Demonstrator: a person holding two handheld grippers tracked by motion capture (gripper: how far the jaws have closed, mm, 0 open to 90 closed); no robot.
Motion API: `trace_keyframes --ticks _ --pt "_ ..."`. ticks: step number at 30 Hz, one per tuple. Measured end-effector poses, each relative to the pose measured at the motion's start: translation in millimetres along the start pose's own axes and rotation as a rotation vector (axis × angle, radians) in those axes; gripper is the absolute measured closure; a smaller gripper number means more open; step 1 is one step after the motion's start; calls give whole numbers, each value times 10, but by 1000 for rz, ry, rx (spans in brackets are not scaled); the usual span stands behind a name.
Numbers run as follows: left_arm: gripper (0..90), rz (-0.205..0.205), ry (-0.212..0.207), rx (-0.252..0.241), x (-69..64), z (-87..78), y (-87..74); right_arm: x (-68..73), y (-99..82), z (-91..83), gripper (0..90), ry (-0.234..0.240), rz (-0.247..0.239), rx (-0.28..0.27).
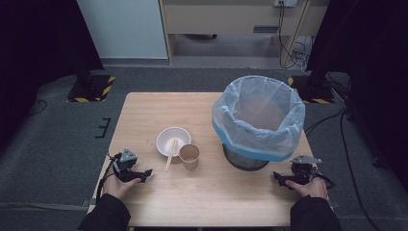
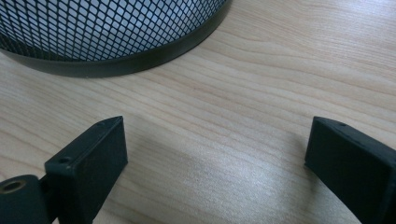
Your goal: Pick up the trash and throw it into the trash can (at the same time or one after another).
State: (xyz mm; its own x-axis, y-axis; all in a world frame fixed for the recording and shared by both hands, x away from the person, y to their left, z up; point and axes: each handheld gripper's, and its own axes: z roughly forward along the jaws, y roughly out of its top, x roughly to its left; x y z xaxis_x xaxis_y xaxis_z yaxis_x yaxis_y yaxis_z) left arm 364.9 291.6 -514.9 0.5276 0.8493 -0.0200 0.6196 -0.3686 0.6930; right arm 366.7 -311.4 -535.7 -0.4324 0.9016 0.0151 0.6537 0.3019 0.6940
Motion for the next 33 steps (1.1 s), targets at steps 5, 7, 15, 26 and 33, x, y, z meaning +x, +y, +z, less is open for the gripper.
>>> trace_keyframes --ticks 5,7,15,26,33 --pt "175 -24 55 -81 33 -160 62 -9 -14 -14 70 3 -2 -3" --pt "174 -39 70 -112 38 -217 84 -9 -16 -20 71 4 -1 0" --pt "186 -58 107 -305 13 -513 239 -10 -26 -26 74 -1 -8 -5" --pt "234 -36 73 -520 -187 -834 565 -11 -44 -26 73 -2 -10 -20" --pt "265 -3 9 -568 -353 -865 816 -2 -53 -28 69 -1 -3 -24"
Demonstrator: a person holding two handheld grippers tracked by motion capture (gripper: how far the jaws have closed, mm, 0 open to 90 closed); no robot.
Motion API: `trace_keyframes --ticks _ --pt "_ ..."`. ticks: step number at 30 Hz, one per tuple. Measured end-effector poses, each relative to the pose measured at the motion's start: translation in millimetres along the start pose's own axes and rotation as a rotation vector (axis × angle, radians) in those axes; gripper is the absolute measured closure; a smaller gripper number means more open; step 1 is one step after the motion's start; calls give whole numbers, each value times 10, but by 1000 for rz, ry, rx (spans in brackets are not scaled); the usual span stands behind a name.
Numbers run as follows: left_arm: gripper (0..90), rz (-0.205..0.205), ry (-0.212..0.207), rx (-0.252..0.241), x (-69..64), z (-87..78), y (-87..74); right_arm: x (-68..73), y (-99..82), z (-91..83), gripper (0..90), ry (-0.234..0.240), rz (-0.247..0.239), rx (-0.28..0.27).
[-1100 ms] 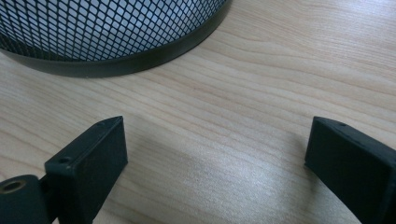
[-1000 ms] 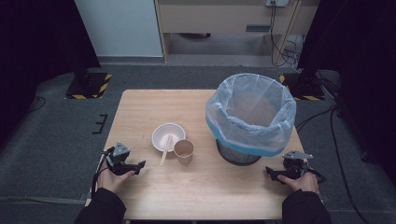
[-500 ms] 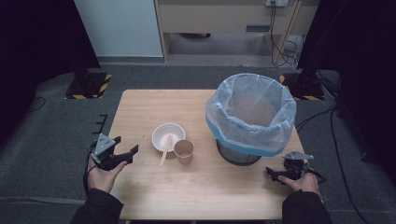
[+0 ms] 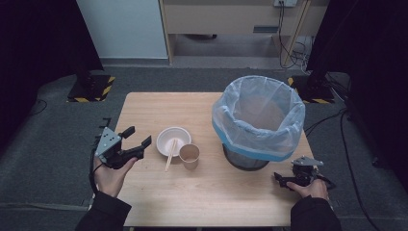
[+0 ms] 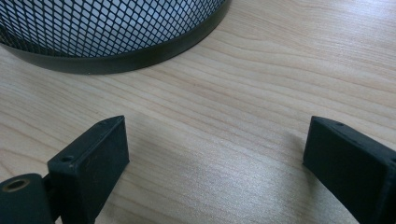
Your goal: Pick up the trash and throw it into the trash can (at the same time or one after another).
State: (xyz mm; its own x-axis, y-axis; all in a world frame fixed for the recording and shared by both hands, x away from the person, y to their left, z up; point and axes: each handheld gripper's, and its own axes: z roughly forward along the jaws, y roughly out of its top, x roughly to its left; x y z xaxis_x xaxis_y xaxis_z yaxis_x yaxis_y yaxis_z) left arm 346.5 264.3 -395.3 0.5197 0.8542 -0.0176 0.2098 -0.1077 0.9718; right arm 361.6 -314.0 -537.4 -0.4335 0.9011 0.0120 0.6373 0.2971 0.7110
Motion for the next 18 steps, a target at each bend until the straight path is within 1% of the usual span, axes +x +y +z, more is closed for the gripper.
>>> trace_keyframes --ticks 1,2,3,4,5,6,7,8,9,10,11,12,13,14,15,16,17,18 --pt "270 0 0 0 0 0 0 0 0 0 69 0 0 0" --pt "278 3 -18 -2 -33 57 36 2 -5 2 68 -2 1 -4" --pt "282 3 -25 -3 -50 91 49 0 -6 1 68 0 -2 -4" --pt "288 3 -25 -3 -50 91 49 0 -6 1 68 0 -2 -4" --pt "288 3 -31 -1 -67 127 59 1 -7 2 68 -1 0 -7" --pt "308 10 -44 9 -103 203 74 0 -10 3 68 -2 -2 -9" --pt "312 10 -44 9 -103 203 74 0 -10 3 68 -2 -2 -9" --pt "312 14 -50 13 -124 244 79 -1 -9 2 68 -2 -3 -8" --pt "329 16 -66 20 -165 332 84 0 -10 3 68 -2 -3 -9" --pt "333 16 -66 20 -165 332 84 0 -10 3 68 -2 -3 -9" --pt "333 19 -73 24 -185 376 84 0 -10 3 68 -2 -3 -10" --pt "349 21 -87 33 -220 465 76 0 -10 3 68 -3 -3 -10" --pt "354 21 -87 33 -220 465 76 0 -10 3 68 -3 -3 -10" --pt "362 19 -98 45 -253 553 56 0 -10 3 68 -3 -3 -10" --pt "369 19 -98 45 -253 553 56 0 -10 3 68 -3 -3 -10" --pt "378 24 -114 75 -282 630 22 3 -10 2 68 -4 -1 -10" --pt "379 24 -114 75 -282 630 22 3 -10 2 68 -4 -1 -10" --pt "389 24 -121 89 -308 667 -9 4 -10 2 68 -4 -1 -10"
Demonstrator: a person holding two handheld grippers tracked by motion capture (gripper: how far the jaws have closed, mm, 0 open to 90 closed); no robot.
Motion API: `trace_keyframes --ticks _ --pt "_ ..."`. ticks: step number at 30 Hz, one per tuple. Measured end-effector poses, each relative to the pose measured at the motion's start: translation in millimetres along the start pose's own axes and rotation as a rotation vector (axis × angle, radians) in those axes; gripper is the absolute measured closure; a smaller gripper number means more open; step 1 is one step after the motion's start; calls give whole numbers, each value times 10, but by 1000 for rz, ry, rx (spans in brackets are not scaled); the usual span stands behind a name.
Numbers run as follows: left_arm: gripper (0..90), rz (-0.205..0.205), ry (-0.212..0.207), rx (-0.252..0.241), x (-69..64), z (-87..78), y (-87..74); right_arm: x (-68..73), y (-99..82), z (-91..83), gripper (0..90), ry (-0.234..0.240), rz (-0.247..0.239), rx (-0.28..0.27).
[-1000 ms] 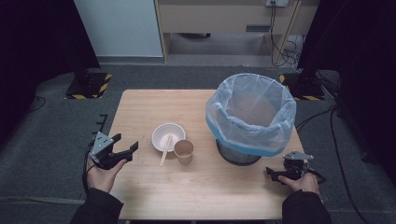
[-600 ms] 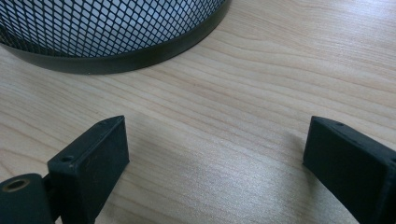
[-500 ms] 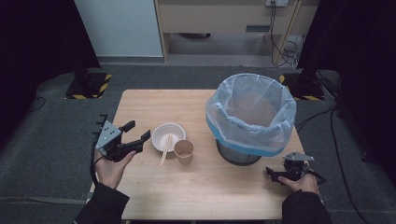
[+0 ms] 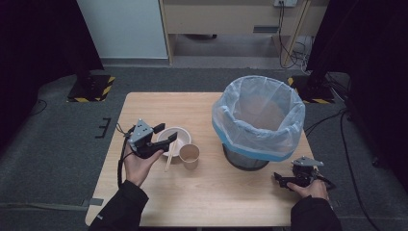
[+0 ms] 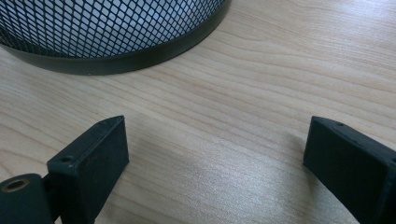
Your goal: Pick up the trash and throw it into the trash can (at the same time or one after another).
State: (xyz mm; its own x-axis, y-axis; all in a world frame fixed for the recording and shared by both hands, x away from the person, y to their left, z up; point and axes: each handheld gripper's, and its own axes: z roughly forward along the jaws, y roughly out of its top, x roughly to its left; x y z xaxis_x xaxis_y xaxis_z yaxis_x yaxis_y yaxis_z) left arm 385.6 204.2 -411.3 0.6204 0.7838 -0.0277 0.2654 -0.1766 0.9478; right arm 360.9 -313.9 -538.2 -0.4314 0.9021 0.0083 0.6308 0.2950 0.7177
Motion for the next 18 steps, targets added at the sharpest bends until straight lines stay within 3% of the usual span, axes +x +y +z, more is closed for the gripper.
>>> trace_keyframes --ticks 7,18 --pt "421 20 -34 55 -72 182 -67 -2 -1 0 68 2 -2 0" --pt "512 53 -66 226 -122 528 -303 -1 5 3 65 10 -3 3"
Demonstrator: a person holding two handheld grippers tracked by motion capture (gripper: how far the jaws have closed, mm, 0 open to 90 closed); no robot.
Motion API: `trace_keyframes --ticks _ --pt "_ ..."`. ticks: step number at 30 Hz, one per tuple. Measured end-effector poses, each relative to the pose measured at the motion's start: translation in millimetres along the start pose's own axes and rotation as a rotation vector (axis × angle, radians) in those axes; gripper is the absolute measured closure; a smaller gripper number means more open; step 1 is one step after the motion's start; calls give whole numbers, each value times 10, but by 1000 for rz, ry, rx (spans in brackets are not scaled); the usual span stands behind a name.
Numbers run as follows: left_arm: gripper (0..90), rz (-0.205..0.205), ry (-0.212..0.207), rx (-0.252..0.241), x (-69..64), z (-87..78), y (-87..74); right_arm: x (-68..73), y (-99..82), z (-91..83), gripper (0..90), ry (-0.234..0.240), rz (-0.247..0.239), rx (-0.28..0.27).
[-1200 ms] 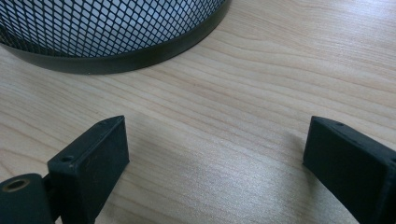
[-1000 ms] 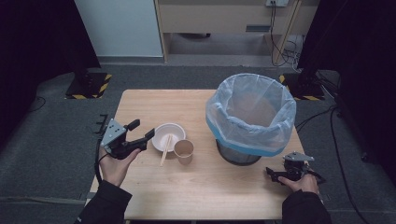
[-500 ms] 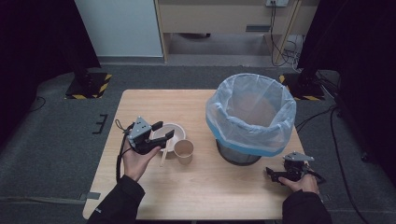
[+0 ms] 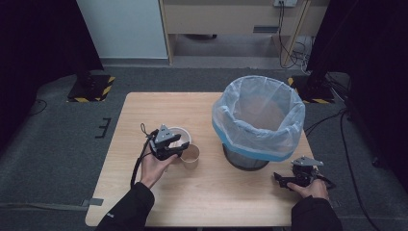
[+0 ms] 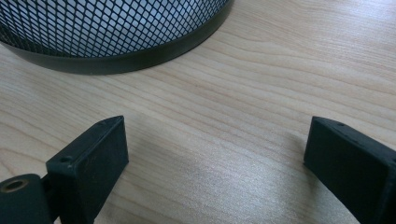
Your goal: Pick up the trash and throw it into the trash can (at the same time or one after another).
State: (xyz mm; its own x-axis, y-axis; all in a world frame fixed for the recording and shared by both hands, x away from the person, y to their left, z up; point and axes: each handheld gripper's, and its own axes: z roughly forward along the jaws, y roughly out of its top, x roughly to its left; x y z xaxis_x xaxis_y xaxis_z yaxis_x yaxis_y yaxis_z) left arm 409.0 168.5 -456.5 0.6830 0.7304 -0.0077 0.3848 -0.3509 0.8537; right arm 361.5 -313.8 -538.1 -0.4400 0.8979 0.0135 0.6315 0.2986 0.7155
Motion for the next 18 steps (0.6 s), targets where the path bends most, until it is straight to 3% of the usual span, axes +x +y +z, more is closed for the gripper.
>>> trace_keyframes --ticks 7,18 --pt "577 15 -16 79 -26 86 -58 0 1 0 65 2 -2 0" --pt "717 -3 -29 128 -27 128 -112 0 1 1 65 4 -3 0"
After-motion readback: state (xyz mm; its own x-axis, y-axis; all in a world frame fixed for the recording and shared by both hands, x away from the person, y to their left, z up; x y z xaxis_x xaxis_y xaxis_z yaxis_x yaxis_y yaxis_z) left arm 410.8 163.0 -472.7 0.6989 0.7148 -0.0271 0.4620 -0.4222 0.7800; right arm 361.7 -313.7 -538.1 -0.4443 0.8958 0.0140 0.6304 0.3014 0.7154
